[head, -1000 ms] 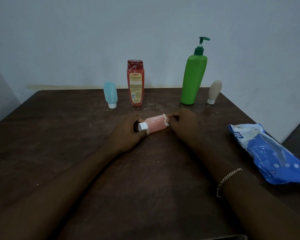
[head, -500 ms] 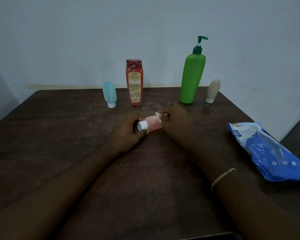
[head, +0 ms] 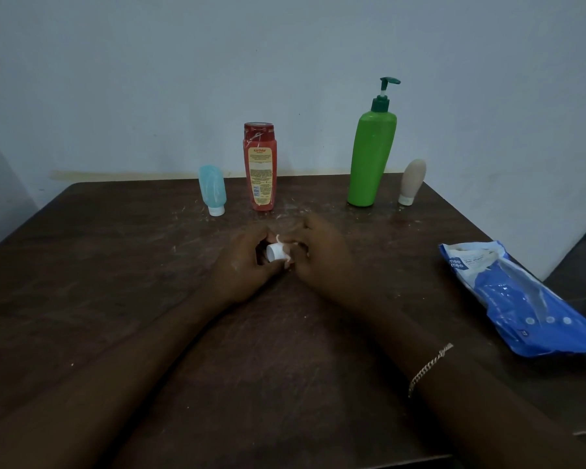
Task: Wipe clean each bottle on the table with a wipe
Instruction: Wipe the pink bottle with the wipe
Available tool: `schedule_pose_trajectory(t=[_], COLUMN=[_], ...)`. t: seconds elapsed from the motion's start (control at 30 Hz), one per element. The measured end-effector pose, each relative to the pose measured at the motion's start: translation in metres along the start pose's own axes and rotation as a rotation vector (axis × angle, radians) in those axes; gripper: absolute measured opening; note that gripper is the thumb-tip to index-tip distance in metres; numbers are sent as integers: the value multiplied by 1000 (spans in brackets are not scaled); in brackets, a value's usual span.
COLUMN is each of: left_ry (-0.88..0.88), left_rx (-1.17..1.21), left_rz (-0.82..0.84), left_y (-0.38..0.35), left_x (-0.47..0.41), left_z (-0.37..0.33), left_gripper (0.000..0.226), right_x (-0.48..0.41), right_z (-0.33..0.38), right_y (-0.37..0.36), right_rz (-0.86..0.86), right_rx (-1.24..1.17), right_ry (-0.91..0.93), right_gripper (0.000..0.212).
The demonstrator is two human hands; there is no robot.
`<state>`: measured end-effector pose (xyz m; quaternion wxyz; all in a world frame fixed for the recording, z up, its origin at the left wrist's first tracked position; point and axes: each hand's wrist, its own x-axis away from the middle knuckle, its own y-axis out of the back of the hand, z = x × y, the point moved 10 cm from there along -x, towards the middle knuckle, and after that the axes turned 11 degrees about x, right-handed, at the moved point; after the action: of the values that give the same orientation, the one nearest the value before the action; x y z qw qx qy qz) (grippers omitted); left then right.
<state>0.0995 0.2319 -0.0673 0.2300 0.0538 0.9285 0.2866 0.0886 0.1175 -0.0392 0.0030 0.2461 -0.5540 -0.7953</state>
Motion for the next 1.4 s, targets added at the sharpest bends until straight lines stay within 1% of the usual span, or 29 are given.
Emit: schedule_pose_trajectory(t=[0.07, 0.17, 0.23, 0.27, 0.4, 0.47, 0.53, 0.63, 0.7, 0.77, 0.87, 0.93, 1.0, 1.13, 1.27, 1.33, 1.4], left_ry=[24, 20, 11, 6, -9, 17, 59, 94, 99, 104, 67, 49, 39, 33, 12, 11, 14], left_rx=[-3, -17, -38, -41, 3, 12, 19, 20, 7, 3, 8, 13, 11, -9, -16, -4, 27], left_rz=[-2, 7, 11, 8, 20, 21, 16, 23, 33, 40, 35, 39, 39, 47, 39, 33, 23], left_y=[1, 0, 0, 0, -1, -2, -2, -1, -2, -3, -3, -3, -3, -4, -4, -3, -1], left_x=[0, 1, 1, 2, 2, 0, -2, -5, -6, -5, -3, -2, -3, -4, -3, -3, -2], left_z=[4, 3, 0, -2, -1, 5, 14, 22, 23, 20, 10, 8, 9, 12, 10, 7, 4], left_gripper=[31, 33, 33, 32, 29, 28, 29, 28, 27, 26, 24, 24, 26, 32, 31, 29, 26], right_x=[3, -1, -6, -8, 2, 8, 6, -1, -3, -3, -1, -1, -5, -7, -5, -5, -5], right_z=[-9, -39, -38, -29, 15, 14, -7, -50, -65, -53, -9, 0, -14, -61, -61, -45, -17], right_y=[5, 15, 15, 13, 4, 1, 2, 8, 9, 6, -2, -4, -1, 10, 10, 9, 0], right_rz=[-6, -38, -46, -43, -33, -12, -3, -42, -49, -35, 5, 5, 10, -36, -49, -26, 19], right_rx=[-23, -13, 13, 28, 60, 89, 70, 31, 25, 20, 19, 26, 30, -13, 30, 58, 83], right_ry=[0, -115, -135, -111, 105, 143, 90, -90, -180, -158, -9, 41, 10, -183, -222, -177, -58], right_gripper=[30, 29, 30, 30, 30, 31, 30, 24, 23, 25, 28, 28, 28, 29, 30, 31, 35])
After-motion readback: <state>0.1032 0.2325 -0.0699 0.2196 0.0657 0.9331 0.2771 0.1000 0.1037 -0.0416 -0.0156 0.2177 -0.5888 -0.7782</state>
